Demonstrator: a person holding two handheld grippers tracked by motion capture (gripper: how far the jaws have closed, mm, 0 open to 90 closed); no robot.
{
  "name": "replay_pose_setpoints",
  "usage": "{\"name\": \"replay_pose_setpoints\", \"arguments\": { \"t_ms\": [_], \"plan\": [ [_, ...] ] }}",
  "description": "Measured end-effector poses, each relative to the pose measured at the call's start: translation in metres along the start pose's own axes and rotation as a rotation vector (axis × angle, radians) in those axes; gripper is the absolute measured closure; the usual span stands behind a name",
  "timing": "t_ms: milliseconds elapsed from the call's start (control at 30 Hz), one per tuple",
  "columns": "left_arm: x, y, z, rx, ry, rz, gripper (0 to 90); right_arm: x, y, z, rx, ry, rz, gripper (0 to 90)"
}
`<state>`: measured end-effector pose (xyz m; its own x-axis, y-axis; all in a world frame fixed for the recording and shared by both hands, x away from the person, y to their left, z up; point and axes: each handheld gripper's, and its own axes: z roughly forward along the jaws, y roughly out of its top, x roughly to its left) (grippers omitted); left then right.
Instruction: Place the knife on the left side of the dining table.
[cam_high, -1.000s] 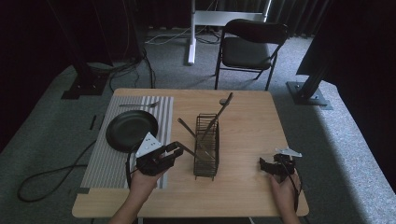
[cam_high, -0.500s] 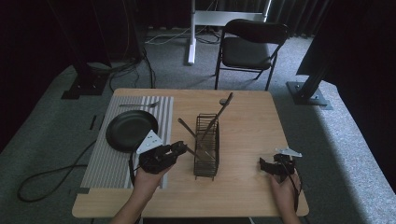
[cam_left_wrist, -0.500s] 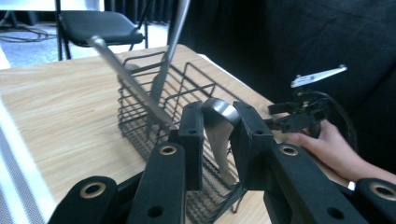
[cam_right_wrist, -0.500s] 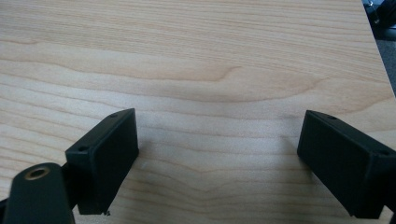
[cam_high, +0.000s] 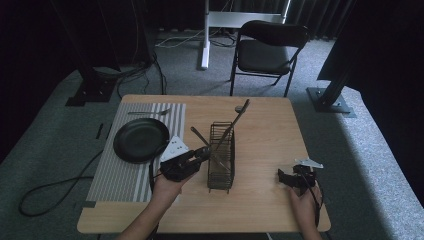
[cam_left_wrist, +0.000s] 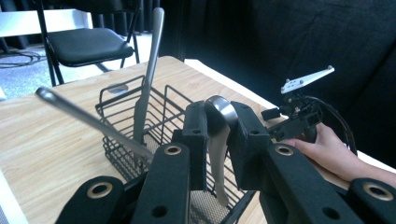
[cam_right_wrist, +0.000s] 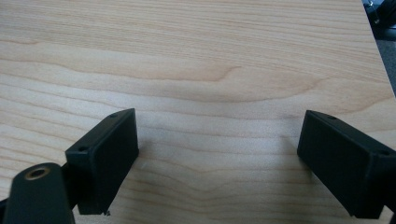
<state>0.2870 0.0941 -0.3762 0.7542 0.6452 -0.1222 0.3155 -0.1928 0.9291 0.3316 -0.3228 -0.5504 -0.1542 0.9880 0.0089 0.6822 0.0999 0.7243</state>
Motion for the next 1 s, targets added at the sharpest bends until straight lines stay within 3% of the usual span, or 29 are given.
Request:
{"name": "replay_pose_setpoints", "arguments": {
  "t_ms": [400,433,467,767,1000],
  "plan": [
    [0.000,0.009,0.014,-0.014,-0.018,-0.012,80.4,0.000,0.000,0.000,0.000,0.001,0.001,11.6],
    [-0.002,0.010,0.016,-0.022,-0.032,-0.001,81.4,0.000,0.000,0.000,0.001,0.001,0.002,11.6],
    [-0.001,0.010,0.017,-0.024,-0.050,-0.021,82.9,0.000,0.000,0.000,0.001,0.001,0.002,11.6],
    [0.001,0.012,0.023,-0.036,-0.090,-0.001,83.6,0.000,0.000,0.000,0.001,0.001,0.000,11.6],
    [-0.003,0.012,0.026,-0.053,-0.076,0.001,83.8,0.000,0.000,0.000,0.001,0.001,0.000,11.6]
  ]
}}
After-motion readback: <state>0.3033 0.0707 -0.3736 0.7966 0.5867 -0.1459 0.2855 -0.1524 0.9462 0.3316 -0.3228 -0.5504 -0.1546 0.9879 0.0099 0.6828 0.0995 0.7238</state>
